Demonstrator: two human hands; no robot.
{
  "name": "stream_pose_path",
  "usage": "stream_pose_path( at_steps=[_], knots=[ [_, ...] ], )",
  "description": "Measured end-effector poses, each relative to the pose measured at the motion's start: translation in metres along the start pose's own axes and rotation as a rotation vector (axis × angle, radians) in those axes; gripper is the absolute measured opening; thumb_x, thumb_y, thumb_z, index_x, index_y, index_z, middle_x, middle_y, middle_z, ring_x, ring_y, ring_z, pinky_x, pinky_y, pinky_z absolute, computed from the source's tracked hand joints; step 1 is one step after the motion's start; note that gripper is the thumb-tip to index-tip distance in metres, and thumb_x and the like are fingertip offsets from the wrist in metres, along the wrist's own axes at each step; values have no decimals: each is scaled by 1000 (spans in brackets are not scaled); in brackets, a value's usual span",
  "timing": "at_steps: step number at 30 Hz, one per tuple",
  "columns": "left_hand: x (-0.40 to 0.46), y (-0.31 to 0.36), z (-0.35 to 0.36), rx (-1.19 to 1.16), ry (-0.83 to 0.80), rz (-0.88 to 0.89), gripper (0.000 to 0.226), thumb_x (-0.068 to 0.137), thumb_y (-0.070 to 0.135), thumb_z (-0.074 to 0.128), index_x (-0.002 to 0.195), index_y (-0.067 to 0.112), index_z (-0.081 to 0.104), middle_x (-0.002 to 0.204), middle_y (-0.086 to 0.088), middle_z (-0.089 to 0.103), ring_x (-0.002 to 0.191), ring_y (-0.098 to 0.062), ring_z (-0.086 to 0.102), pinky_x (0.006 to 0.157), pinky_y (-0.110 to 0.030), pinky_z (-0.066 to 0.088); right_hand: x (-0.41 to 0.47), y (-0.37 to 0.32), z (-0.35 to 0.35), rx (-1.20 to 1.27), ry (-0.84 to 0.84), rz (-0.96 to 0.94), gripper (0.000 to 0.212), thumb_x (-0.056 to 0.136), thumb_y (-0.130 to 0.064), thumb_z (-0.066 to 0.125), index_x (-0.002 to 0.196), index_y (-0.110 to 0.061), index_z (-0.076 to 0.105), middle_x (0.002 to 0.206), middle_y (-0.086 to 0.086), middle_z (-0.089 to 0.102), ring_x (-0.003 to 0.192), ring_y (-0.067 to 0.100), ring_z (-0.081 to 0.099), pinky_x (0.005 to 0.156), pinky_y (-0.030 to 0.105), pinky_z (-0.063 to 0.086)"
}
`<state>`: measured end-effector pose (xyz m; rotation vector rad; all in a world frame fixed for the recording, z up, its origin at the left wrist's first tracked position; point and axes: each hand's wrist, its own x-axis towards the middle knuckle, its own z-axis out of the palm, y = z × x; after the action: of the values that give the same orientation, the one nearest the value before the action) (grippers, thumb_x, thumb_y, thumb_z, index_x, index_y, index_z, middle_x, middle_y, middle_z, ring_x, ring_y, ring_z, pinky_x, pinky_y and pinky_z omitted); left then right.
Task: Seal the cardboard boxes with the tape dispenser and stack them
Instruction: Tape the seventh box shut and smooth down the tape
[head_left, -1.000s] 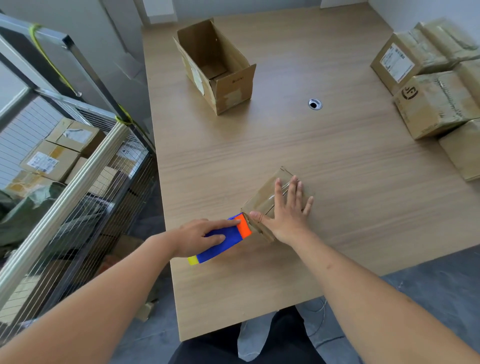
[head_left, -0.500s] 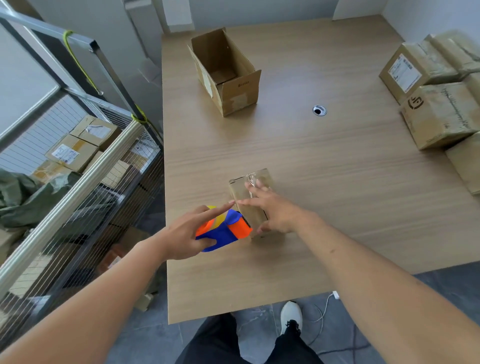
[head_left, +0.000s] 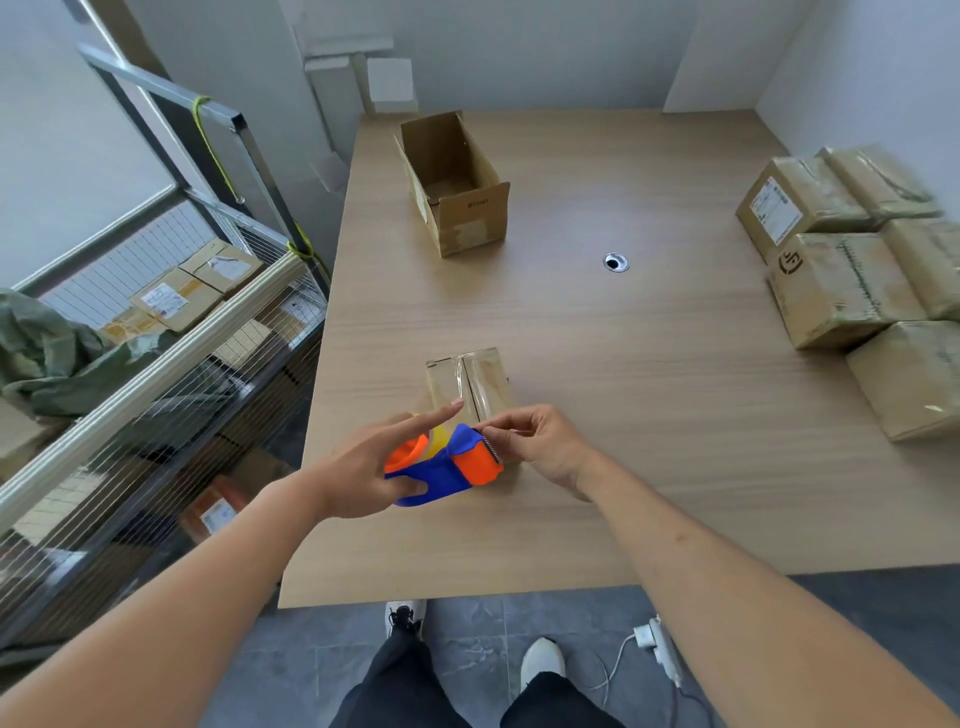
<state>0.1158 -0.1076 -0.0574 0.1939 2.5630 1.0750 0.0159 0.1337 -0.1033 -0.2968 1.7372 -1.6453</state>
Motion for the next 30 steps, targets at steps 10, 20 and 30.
stream_pose_path(
  at_steps=[10, 20, 30],
  knots=[
    [-13, 32, 11, -15, 26, -19, 96, 86, 13, 72, 150, 64, 24, 118, 2, 57, 107, -24, 55, 97, -52, 47, -26, -12, -11, 121, -20, 110, 39, 109, -30, 44, 116, -4, 72, 90, 4, 72, 79, 16, 69, 79, 31, 58],
    [-25, 31, 20, -39, 1, -48, 79, 89, 21, 67, 145, 66, 33, 110, 1, 58, 102, -18, 54, 94, -45, 48, -36, -3, -8, 51, 38, 27, 15, 91, -13, 75, 102, -2, 76, 90, 11, 76, 84, 20, 70, 86, 43, 60],
    [-22, 16, 32, -217, -66, -156, 73, 96, 23, 63, 144, 68, 33, 133, 6, 54, 120, -16, 53, 105, -45, 46, -29, 18, 13, -186, 333, -47, 11, 91, -10, 74, 84, -15, 81, 78, 1, 77, 75, 17, 73, 75, 34, 63]
  ],
)
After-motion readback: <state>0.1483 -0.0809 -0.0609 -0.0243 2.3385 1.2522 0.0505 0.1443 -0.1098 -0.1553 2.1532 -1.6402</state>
